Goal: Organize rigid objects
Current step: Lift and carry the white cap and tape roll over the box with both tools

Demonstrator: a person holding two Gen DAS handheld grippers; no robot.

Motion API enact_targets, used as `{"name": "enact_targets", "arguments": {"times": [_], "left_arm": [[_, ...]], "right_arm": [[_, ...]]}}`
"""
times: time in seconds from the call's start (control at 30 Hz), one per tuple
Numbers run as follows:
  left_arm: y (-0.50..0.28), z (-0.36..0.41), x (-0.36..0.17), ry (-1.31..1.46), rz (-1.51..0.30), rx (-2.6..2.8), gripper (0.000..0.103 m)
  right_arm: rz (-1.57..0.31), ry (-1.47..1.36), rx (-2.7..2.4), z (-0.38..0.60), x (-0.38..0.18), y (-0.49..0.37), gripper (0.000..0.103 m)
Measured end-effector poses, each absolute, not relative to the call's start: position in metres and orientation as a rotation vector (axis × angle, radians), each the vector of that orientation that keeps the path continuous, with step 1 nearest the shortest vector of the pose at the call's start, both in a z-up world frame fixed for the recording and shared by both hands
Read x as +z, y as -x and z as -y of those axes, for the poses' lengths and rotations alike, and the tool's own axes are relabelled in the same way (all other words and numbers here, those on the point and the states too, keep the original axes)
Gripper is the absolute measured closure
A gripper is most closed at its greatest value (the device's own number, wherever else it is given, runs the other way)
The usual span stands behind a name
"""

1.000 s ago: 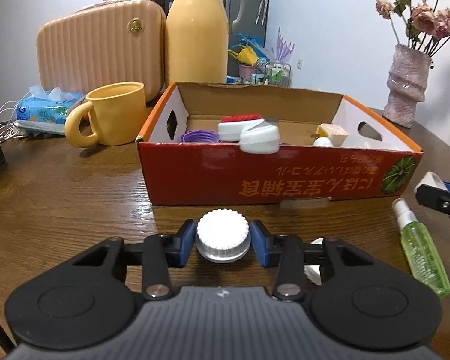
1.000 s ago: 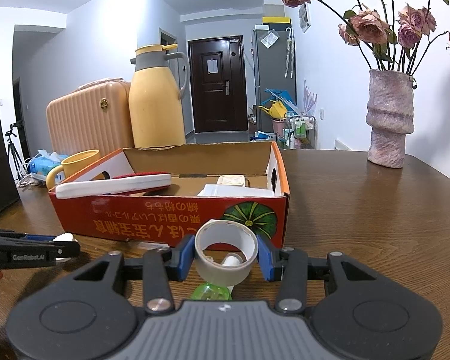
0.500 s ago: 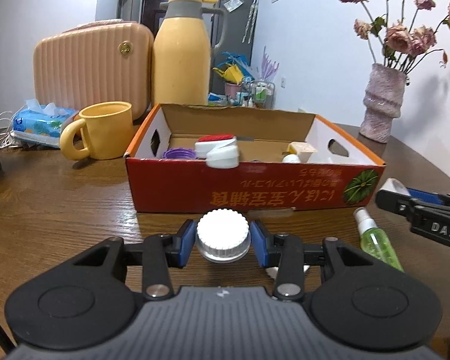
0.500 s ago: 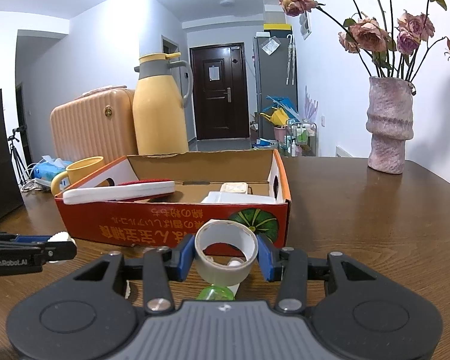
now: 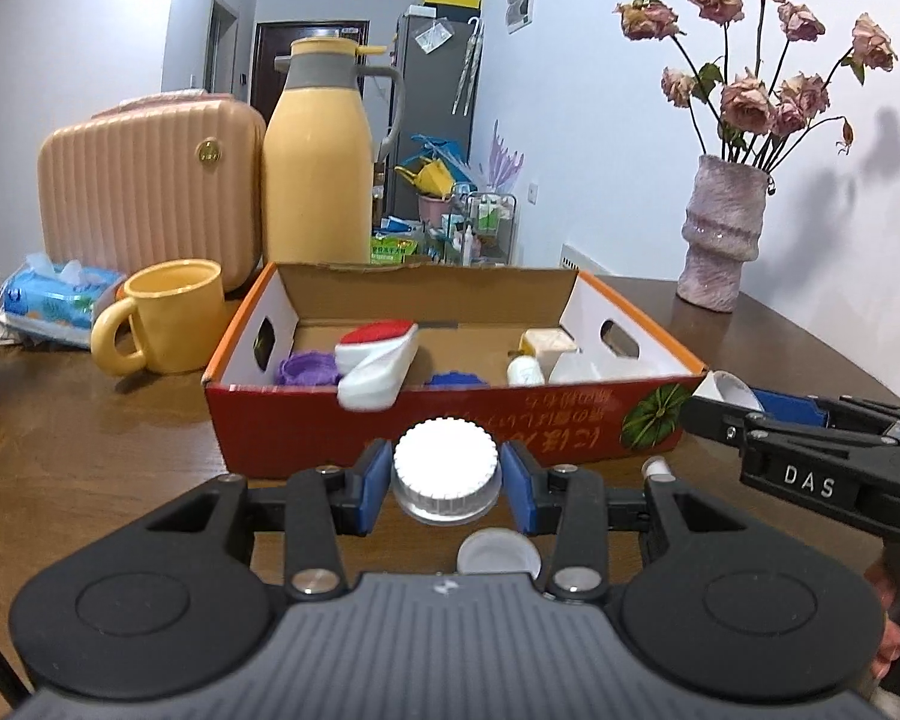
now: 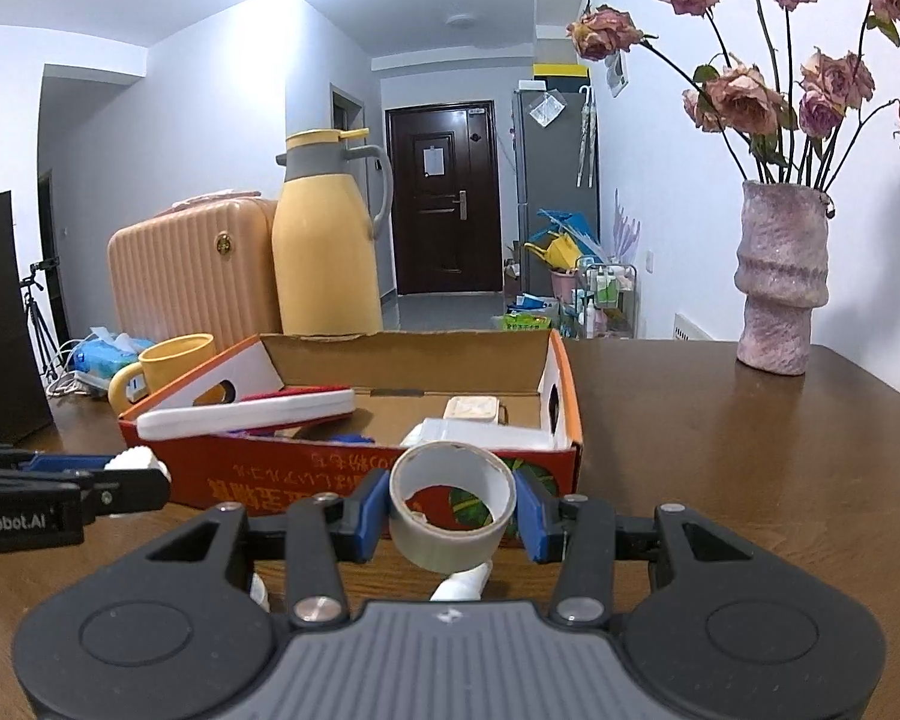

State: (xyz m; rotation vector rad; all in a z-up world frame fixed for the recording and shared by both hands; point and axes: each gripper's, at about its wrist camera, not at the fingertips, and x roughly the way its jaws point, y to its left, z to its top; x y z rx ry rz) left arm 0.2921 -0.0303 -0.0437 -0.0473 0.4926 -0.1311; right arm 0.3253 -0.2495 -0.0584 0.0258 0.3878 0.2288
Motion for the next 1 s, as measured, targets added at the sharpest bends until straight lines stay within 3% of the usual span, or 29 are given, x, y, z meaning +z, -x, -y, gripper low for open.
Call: {"name": "enact_targets", "arguments": {"times": [0.47, 1.0], "left_arm": [[-0.319, 0.048, -0.017, 0.053, -0.439, -0.125, 0.062], [-0.376, 0.054, -0.021, 0.099, -0.440, -0.070, 0.062]], "right_arm": [[-0.341, -0.006, 0.226, 0.245, -0.034, -0.351, 0.060], [-0.333, -0.044, 0.198, 0.242, -0.046, -0.399, 0.060]]}}
